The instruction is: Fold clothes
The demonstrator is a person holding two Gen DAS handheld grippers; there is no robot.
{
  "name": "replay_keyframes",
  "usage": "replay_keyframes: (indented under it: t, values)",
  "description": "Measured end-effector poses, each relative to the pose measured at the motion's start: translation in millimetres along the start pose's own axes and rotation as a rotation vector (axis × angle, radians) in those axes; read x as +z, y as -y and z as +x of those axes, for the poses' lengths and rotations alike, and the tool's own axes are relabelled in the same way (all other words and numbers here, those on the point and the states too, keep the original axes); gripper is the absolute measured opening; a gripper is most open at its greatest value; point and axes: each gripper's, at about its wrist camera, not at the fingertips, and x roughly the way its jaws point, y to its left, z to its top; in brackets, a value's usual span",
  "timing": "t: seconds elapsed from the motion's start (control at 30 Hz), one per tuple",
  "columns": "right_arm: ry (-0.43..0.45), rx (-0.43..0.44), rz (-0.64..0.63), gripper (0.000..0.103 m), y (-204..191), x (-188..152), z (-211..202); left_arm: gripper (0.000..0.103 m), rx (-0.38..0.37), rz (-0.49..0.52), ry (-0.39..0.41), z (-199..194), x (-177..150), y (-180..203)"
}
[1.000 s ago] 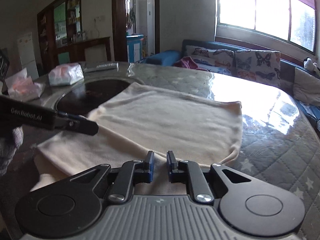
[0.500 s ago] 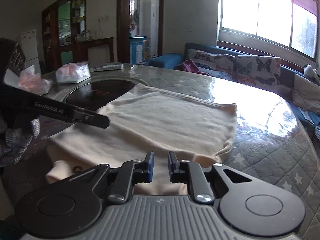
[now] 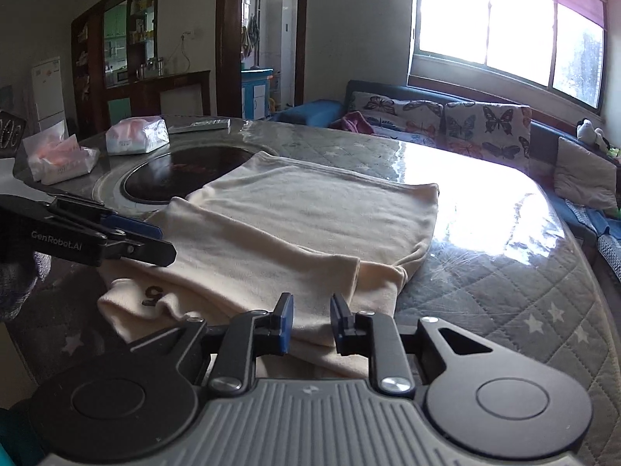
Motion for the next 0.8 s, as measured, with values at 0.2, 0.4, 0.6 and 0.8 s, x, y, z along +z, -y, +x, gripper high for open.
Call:
replay_keyframes:
  t: [0.2, 0.4, 0.6, 0.8]
  values:
    - [-0.012, -0.012, 0.013, 0.025, 2.3, -3.8, 2.2, 0.050, 0.023, -0.019, 0.016, -8.5, 2.2, -5.4]
    - [-0.010, -0.030, 0.031, 0.028, 3.9, -5.2, 1.7, 0.051, 0.028, -0.052, 0.019, -3.3, 11.3, -11.7]
    - [0.043, -0.030, 0.032, 0.028, 0.1, 1.4, -4.1, 0.051, 0.019, -0.065, 0.024, 3.6, 18.9, -11.3]
    - [0.027, 0.010, 0.012, 0.037, -6.5, 4.0, 10.4, 0.052, 0.043, -0.068, 0.017, 11.9, 21.4, -16.3]
